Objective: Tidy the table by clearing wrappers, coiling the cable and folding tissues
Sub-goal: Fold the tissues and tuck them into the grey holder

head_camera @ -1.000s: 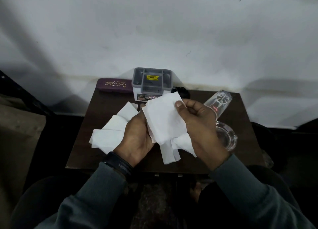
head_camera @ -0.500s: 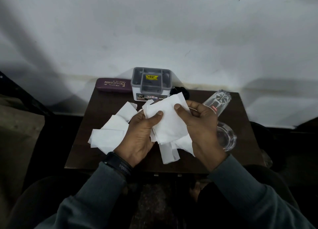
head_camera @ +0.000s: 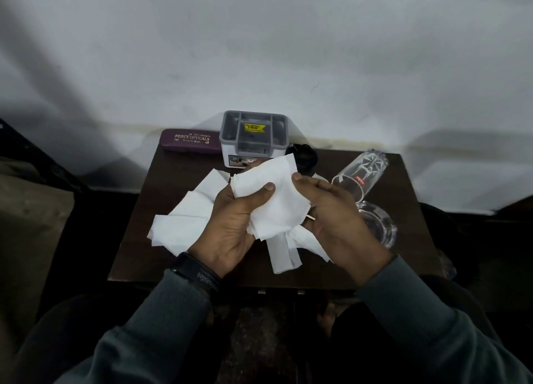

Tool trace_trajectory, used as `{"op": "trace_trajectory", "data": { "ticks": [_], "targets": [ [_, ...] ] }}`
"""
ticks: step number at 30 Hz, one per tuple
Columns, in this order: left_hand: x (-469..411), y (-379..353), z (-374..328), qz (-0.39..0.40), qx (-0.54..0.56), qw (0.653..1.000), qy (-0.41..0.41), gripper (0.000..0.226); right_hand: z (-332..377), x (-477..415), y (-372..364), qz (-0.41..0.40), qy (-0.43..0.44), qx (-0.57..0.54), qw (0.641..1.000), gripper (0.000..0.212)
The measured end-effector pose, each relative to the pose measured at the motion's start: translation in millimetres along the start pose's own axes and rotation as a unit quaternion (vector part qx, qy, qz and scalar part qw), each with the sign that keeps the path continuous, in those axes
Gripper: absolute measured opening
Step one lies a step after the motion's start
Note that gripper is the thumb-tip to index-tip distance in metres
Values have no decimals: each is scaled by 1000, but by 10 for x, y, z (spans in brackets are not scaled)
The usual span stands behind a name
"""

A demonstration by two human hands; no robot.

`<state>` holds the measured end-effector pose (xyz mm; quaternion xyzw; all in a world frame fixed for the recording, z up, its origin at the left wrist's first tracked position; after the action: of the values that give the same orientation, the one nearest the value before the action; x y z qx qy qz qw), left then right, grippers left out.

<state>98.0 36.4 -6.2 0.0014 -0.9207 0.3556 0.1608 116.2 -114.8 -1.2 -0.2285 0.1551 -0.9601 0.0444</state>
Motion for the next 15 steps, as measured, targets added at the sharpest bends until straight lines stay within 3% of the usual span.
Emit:
{"op": "trace_trajectory", "data": {
  "ticks": [7, 15],
  "targets": [
    [-13, -4, -19, 1, 13, 1000, -7, 53, -130, 4, -27, 40, -88, -87, 991, 36],
    [-10, 13, -78, 3, -16, 1000, 5, 45, 42, 23, -97, 38, 14, 14, 999, 31]
  ]
}}
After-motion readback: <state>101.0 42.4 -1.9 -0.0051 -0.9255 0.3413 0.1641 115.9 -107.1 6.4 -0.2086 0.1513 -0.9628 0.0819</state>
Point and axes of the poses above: each hand's wrist, its own x-axis away from the middle knuckle, its own y-axis out of the back of the hand, z = x × y, the point moved 7 cm from there along -x, towards the middle knuckle, and after that the axes turned 10 degrees about z, right-handed, at the moved point
